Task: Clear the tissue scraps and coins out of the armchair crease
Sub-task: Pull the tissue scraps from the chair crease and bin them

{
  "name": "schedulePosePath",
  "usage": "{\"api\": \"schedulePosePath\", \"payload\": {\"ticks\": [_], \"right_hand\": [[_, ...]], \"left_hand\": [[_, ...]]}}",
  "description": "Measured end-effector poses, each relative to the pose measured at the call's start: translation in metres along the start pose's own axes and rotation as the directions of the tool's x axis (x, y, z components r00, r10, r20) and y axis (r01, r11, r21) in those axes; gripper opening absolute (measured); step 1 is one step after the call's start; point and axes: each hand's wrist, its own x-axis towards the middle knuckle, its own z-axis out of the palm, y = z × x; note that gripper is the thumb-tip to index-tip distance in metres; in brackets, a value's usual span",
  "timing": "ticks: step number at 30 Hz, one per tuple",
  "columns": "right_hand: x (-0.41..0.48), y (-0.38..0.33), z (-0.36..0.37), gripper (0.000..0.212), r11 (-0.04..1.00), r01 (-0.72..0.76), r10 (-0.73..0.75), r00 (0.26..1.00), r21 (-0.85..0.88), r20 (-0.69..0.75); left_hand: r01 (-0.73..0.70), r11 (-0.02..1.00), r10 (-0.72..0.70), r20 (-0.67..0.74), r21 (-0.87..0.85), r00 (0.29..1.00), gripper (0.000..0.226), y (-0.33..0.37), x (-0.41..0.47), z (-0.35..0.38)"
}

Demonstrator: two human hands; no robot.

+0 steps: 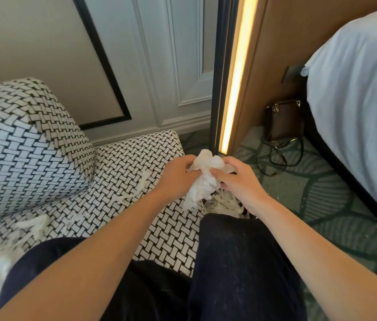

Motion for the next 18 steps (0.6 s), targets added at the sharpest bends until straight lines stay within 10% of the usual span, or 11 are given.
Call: {"api": "schedulePosePath", "payload": {"ticks": [18], "right_hand": [[0.042, 0.029, -0.044, 0.02, 0.943, -0.235, 0.288, 0.93, 0.236, -0.227]], "left_hand": [[0.269, 0.93, -0.308, -0.136, -0.25, 0.941, 0.021, 0.012, 0.041, 0.034]]}}
